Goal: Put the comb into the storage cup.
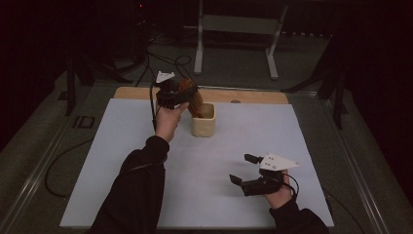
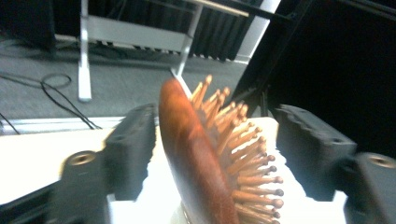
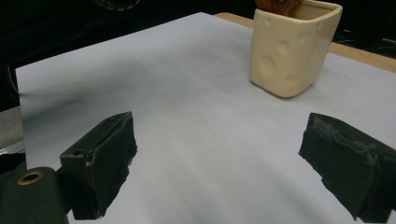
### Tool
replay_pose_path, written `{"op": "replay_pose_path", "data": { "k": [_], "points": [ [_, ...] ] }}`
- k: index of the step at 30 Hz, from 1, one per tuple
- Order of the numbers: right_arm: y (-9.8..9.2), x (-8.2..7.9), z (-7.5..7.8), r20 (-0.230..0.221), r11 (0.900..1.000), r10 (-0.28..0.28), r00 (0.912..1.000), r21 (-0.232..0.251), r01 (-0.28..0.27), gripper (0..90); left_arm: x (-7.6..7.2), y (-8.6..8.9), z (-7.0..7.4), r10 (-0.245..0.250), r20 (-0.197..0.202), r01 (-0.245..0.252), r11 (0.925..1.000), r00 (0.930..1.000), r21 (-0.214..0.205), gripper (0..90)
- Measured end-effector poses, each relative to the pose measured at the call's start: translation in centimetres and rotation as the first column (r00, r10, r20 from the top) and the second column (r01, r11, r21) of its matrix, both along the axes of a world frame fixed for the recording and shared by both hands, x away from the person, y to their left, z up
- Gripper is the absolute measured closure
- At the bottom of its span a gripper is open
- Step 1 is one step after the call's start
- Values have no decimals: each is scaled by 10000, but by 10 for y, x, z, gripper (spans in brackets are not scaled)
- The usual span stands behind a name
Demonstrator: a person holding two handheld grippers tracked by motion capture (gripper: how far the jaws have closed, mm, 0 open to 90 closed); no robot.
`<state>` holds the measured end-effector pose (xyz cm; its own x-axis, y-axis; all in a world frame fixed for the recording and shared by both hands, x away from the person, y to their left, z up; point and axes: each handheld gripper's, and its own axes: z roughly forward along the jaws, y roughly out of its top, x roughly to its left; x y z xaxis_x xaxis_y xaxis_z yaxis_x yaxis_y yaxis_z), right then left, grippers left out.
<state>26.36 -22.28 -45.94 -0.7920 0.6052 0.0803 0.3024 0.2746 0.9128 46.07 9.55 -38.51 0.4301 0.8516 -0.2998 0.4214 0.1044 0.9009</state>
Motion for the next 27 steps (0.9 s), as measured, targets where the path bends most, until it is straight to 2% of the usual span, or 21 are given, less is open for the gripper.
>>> {"op": "replay_pose_path", "data": {
  "k": [1,2,3,4,6,8,9,15,21,27],
  "points": [
    [0,0,0,-4,10000,14,10000,10,-14,100,-1,1,1,-288,61,287,9995,9996,88,270],
    [0,0,0,-4,10000,5,10000,21,-5,100,-2,2,2,-559,155,556,9983,9983,185,192],
    [0,0,0,1,10000,2,10000,21,-2,100,-3,2,3,-664,188,658,9973,9976,338,151],
    [0,0,0,28,10000,7,10000,23,-7,100,-4,3,4,-816,211,804,9954,9964,513,153],
    [0,0,1,32,10000,10,10000,32,-10,100,-6,3,5,-943,312,919,9933,9951,708,118],
    [0,0,0,14,10000,-18,10000,14,18,100,-8,5,5,-932,298,901,9915,9952,943,35],
    [0,0,0,18,10000,-13,10000,-11,13,100,-8,6,6,-1039,307,1006,9906,9941,931,0],
    [0,1,0,84,9999,-106,9999,-79,106,100,-13,12,5,-1541,441,1478,9815,9871,1215,0],
    [-2,1,-1,123,9998,-167,9998,-113,168,100,-19,19,2,-1933,256,1869,9696,9808,1582,0],
    [1,1,-4,158,9994,-115,9998,-324,120,100,-25,29,3,-2030,288,1959,9672,9788,1615,0]
  ]
}}
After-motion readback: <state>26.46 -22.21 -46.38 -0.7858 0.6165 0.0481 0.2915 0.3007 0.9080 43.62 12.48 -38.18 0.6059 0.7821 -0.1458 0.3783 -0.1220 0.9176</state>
